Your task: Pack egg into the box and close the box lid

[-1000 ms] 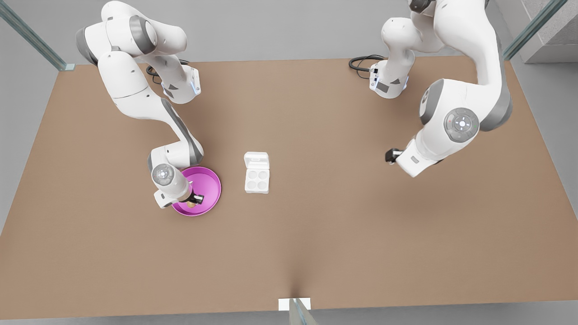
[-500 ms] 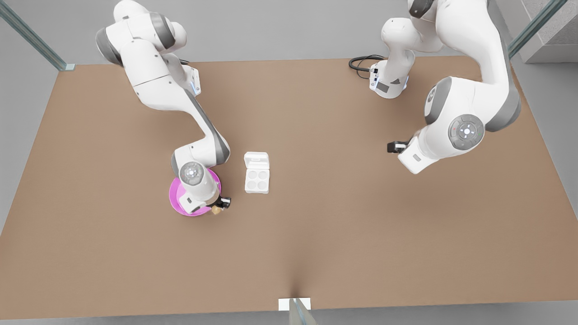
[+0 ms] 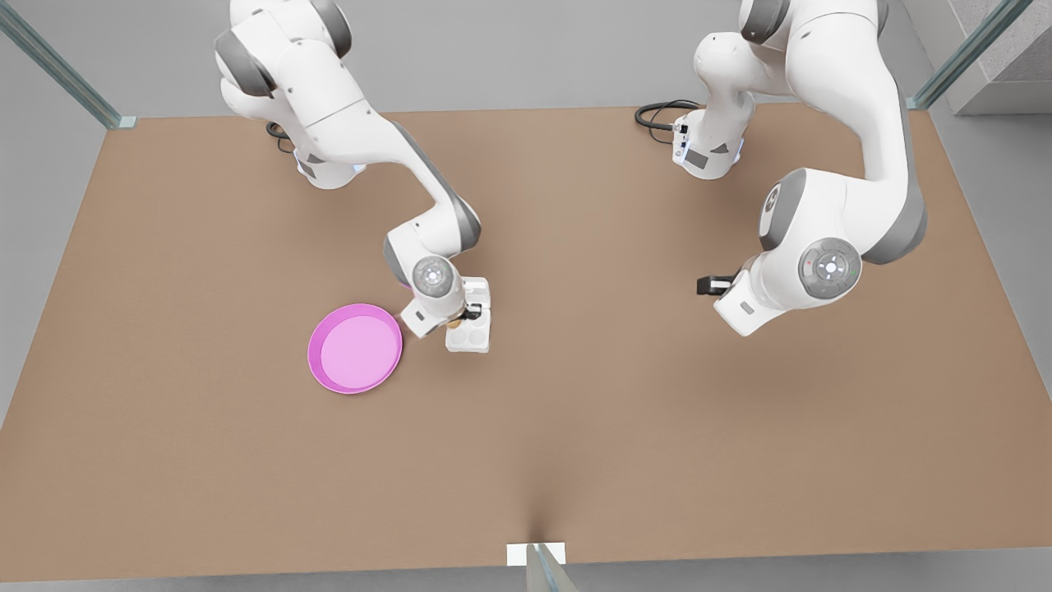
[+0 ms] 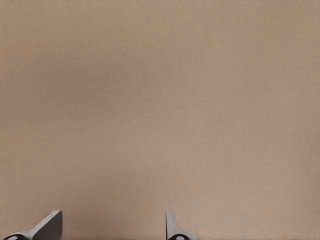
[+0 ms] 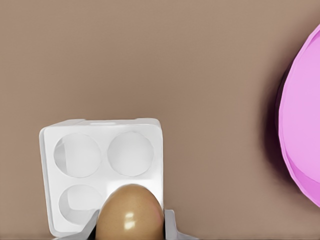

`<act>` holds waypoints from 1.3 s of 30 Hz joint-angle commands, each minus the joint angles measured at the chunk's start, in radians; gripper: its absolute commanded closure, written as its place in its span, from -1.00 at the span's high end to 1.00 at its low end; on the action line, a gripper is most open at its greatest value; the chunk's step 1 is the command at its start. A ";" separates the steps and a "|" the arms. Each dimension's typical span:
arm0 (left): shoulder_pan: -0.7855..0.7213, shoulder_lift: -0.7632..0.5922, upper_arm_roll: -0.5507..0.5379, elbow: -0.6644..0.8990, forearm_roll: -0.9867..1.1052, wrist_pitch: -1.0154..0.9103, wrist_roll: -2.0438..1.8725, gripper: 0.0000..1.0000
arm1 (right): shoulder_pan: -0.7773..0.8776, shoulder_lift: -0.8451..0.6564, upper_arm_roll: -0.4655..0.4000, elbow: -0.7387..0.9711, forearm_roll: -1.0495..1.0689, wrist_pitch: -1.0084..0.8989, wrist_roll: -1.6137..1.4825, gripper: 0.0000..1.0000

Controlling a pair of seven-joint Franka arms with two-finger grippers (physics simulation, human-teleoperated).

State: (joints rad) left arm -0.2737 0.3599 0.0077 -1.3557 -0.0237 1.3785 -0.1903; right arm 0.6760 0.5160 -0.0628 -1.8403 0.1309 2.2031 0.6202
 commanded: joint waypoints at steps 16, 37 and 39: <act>-0.334 0.017 -0.018 0.012 -0.067 0.135 -0.641 -0.57 | -0.608 -0.208 0.001 0.088 -0.148 -0.359 -0.608 1.00; -0.710 0.461 0.009 0.132 -0.140 0.745 -0.937 -0.57 | -0.773 -0.499 0.192 0.308 -0.166 -0.602 -0.721 1.00; -0.710 0.490 0.012 0.164 -0.136 0.746 -0.925 -0.57 | -0.773 -0.496 0.204 0.312 -0.166 -0.597 -0.718 1.00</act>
State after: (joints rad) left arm -0.9821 0.8440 0.0184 -1.2039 -0.1677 2.0702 -0.8975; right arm -0.1261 0.0205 0.1356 -1.5294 -0.0349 1.5954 0.0740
